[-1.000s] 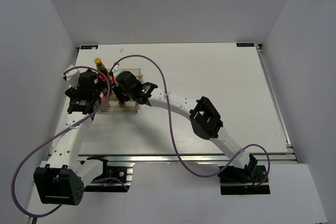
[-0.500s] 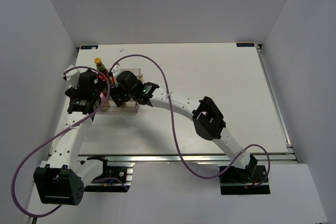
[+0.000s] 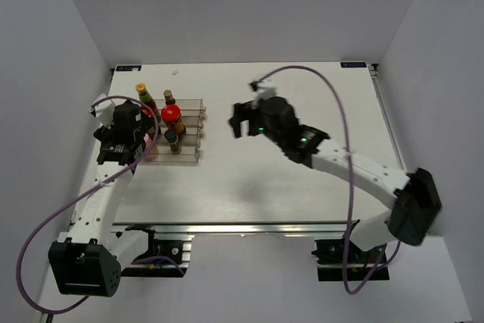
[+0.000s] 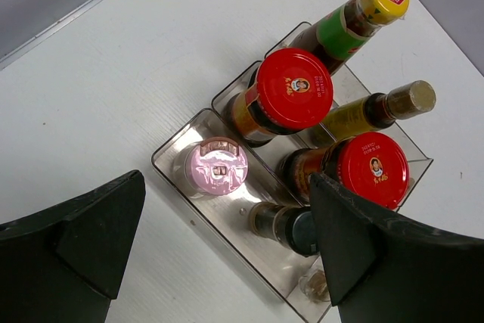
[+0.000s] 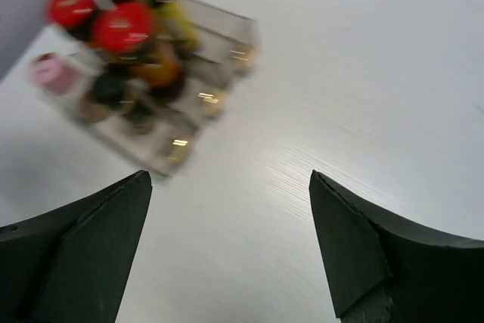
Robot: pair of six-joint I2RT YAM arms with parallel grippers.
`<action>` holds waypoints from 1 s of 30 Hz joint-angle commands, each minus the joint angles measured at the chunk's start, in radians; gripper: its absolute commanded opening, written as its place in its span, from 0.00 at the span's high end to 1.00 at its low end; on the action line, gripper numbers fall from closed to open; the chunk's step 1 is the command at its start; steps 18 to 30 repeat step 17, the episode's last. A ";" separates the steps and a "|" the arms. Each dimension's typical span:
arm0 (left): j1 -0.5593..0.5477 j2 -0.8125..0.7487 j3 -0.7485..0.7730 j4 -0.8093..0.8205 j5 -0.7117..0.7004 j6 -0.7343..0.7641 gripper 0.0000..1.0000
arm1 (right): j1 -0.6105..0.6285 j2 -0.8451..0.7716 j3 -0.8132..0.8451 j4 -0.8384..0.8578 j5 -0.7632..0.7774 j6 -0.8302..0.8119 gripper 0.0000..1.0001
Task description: Organize the condiment bottles
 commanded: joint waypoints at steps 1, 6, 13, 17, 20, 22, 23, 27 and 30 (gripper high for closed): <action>0.003 -0.039 0.018 0.001 0.006 -0.010 0.02 | -0.177 -0.181 -0.217 -0.043 0.100 0.175 0.11; 0.003 -0.048 0.020 0.003 0.001 -0.016 0.02 | -0.242 -0.485 -0.461 -0.138 0.420 0.257 0.11; 0.003 -0.031 0.050 -0.043 -0.041 -0.040 0.02 | -0.245 -0.680 -0.532 -0.298 0.606 0.329 0.11; 0.003 -0.042 0.067 -0.060 -0.063 -0.047 0.02 | -0.245 -0.717 -0.566 -0.326 0.594 0.363 0.10; 0.003 -0.042 0.067 -0.060 -0.063 -0.047 0.02 | -0.245 -0.717 -0.566 -0.326 0.594 0.363 0.10; 0.003 -0.042 0.067 -0.060 -0.063 -0.047 0.02 | -0.245 -0.717 -0.566 -0.326 0.594 0.363 0.10; 0.003 -0.042 0.067 -0.060 -0.063 -0.047 0.02 | -0.245 -0.717 -0.566 -0.326 0.594 0.363 0.10; 0.003 -0.042 0.067 -0.060 -0.063 -0.047 0.02 | -0.245 -0.717 -0.566 -0.326 0.594 0.363 0.10; 0.003 -0.042 0.067 -0.060 -0.063 -0.047 0.02 | -0.245 -0.717 -0.566 -0.326 0.594 0.363 0.10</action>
